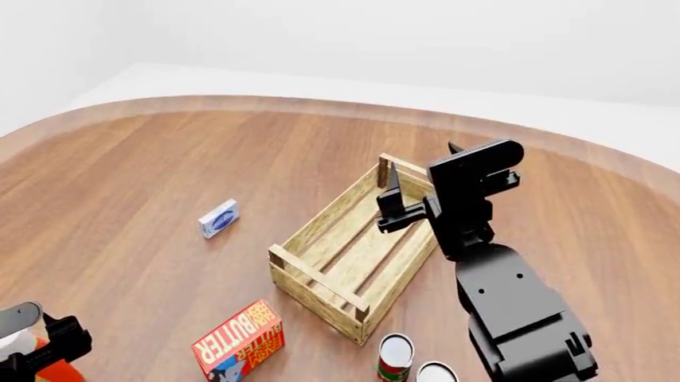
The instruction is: Pick up the ketchup, and put it in the wooden tray.
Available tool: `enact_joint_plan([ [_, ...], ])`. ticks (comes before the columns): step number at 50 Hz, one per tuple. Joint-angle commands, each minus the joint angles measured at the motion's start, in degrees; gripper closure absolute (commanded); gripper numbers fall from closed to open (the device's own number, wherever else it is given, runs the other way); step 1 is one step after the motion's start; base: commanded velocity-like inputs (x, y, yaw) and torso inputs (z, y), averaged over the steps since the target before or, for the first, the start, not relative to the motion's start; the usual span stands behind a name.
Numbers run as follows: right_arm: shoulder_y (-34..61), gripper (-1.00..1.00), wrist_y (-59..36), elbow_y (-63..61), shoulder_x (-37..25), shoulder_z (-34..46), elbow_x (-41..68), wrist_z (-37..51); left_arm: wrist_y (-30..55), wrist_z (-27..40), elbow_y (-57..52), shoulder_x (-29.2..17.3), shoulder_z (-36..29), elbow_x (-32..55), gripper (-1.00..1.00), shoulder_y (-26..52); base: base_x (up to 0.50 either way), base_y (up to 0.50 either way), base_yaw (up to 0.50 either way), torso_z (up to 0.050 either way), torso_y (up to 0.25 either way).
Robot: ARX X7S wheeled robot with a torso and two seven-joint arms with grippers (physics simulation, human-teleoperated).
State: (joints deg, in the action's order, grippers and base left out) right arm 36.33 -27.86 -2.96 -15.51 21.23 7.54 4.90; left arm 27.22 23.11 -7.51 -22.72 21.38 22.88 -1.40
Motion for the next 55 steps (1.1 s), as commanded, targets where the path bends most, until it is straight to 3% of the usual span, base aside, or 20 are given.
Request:
enact_joint_plan([
  [1, 0.30, -1.00, 0.14, 0.51, 0.03, 0.40, 0.02, 0.18, -1.72, -0.10, 4.84, 0.38, -1.03, -1.16, -1.00, 1.82, 0.00, 0.00, 0.00, 0.000, 0.000],
  [26, -0.30, -1.00, -0.24, -0.13, -0.57, 0.51, 0.37, 0.97, -5.28, -0.28, 15.16, 1.06, -3.11, -3.23, -1.00, 7.20, 0.00, 0.00, 0.00, 0.000, 0.000],
  [42, -0.50, -1.00, -0.56, -0.44, -0.88, 0.40, 0.68, 1.49, -10.39, -0.84, 27.86, 1.11, -4.23, -5.22, -1.00, 14.01, 0.00, 0.00, 0.00, 0.000, 0.000],
  [43, -0.52, -1.00, -0.58, -0.46, -0.90, 0.36, 0.70, 1.54, -11.22, -0.70, 29.27, 1.16, -4.19, -5.50, 1.00, 14.59, 0.00, 0.00, 0.00, 0.000, 0.000],
  [55, -0.63, -1.00, -0.91, -0.85, -1.11, 0.06, 0.96, 2.11, -15.37, -1.45, 36.26, 1.19, -4.48, -6.39, 1.00, 17.44, 0.00, 0.00, 0.00, 0.000, 0.000],
])
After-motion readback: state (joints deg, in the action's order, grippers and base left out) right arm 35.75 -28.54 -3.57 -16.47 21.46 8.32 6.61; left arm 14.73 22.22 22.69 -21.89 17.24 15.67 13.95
